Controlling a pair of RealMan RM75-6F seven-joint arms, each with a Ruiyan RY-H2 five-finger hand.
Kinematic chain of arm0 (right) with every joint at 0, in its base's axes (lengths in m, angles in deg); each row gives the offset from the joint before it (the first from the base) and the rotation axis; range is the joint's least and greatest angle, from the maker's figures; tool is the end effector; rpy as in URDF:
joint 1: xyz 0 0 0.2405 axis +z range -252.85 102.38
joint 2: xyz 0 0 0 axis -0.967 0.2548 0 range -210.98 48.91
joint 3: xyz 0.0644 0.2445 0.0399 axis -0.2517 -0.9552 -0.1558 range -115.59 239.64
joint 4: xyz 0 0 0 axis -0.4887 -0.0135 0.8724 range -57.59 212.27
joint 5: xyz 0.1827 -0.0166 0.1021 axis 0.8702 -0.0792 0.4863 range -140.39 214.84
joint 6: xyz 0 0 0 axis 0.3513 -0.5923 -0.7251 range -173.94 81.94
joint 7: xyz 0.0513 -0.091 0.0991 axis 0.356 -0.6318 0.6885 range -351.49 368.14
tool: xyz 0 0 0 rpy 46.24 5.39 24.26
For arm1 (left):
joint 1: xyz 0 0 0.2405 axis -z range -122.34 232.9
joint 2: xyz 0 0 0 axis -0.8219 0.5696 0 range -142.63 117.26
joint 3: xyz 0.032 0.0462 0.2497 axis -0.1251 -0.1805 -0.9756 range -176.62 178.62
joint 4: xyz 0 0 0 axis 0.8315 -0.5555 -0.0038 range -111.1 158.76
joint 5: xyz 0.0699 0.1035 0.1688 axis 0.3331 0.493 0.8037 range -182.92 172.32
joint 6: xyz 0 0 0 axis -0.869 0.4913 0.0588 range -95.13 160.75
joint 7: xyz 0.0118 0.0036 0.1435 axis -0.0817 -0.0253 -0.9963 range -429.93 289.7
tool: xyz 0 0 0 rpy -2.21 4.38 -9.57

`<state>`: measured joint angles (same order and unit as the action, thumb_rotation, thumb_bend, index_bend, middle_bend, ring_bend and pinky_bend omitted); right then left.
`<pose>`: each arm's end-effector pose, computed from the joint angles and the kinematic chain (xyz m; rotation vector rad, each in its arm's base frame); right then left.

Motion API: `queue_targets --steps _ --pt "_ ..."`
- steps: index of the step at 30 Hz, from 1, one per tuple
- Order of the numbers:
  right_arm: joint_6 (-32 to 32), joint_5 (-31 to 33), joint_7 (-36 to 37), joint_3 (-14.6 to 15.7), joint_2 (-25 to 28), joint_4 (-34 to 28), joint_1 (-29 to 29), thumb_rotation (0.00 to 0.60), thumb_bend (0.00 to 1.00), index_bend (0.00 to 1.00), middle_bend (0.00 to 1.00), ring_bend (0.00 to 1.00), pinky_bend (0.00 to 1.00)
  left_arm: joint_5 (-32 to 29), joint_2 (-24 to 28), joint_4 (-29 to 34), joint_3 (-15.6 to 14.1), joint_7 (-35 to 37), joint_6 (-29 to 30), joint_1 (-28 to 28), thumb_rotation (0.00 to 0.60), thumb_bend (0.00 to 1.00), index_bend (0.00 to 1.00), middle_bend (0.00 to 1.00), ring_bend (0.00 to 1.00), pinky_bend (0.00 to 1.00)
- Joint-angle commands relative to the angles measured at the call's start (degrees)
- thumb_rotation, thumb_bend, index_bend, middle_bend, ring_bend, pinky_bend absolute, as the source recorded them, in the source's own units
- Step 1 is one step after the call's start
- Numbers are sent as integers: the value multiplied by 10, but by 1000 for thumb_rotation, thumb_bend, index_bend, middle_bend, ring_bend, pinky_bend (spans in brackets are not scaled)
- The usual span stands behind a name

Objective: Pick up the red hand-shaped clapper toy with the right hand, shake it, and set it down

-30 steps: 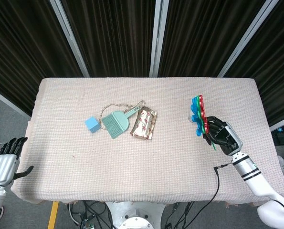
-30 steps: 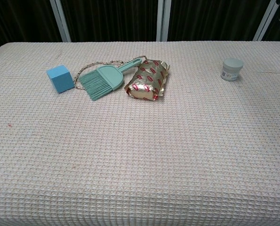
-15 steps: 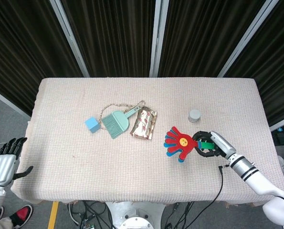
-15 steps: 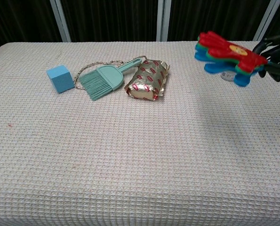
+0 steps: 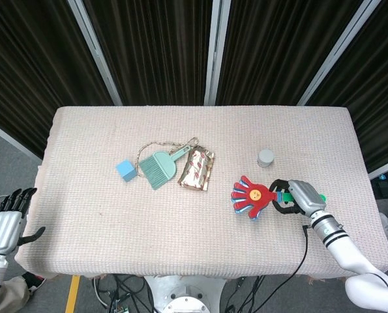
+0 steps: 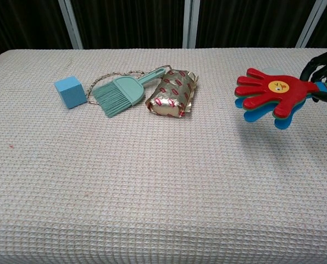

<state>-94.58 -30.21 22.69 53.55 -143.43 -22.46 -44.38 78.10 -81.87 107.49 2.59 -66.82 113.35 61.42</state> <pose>-0.2276 -0.3037 0.0972 1.5876 -1.4996 0.9717 -0.3411 0.1851 0.1347 -1.3999 -0.9784 -0.8327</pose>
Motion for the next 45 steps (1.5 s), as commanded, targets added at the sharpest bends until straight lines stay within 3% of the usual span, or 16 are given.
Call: queue_targets --steps 1,8,17,26,30,33,35,36,37,41,45 --pt "-107 -78 110 -15 -61 47 -45 600 606 1000 635 593 802 0 0 0 0 0 0 0 600 199 59 77 47 126" --pt "-140 -121 185 3 -107 131 -64 600 599 1000 608 580 791 0 -1 -2 0 1 0 0 600 198 59 77 47 125" --pt "-144 -128 108 32 -156 219 -75 600 590 1000 552 577 785 0 -3 -6 -1 2 1 -1 600 198 59 77 47 125" --pt "-124 -123 72 37 -177 239 -68 600 528 961 529 505 736 -1 -6 -9 -1 4 -2 -1 600 198 59 77 47 126" --pt "-110 -121 72 40 -177 237 -65 600 479 847 470 402 612 -3 -5 -10 0 6 -2 -1 600 199 59 77 48 126" --pt "-91 -123 77 46 -170 231 -60 600 418 658 324 222 376 -2 -4 -9 -1 7 -1 -2 600 199 59 77 47 126" --pt "-85 -128 79 50 -165 228 -58 600 355 468 151 57 160 -3 -4 -11 -1 8 -2 -2 600 199 59 77 47 126" --pt "-83 -131 79 52 -162 227 -57 600 341 420 117 34 121 -3 -4 -11 -1 8 -2 -2 600 199 59 77 47 126" --pt "-81 -132 78 54 -160 226 -56 600 313 304 51 4 48 -3 -5 -11 -1 8 -2 -2 600 199 59 77 48 126" --pt "-78 -130 59 57 -153 220 -57 600 270 48 0 0 0 -3 -4 -11 -1 9 -4 -1 600 199 59 77 47 127" --pt "-85 -122 38 54 -144 209 -62 600 255 0 0 0 0 -2 -4 -10 -1 8 -2 -2 600 199 59 77 47 128"
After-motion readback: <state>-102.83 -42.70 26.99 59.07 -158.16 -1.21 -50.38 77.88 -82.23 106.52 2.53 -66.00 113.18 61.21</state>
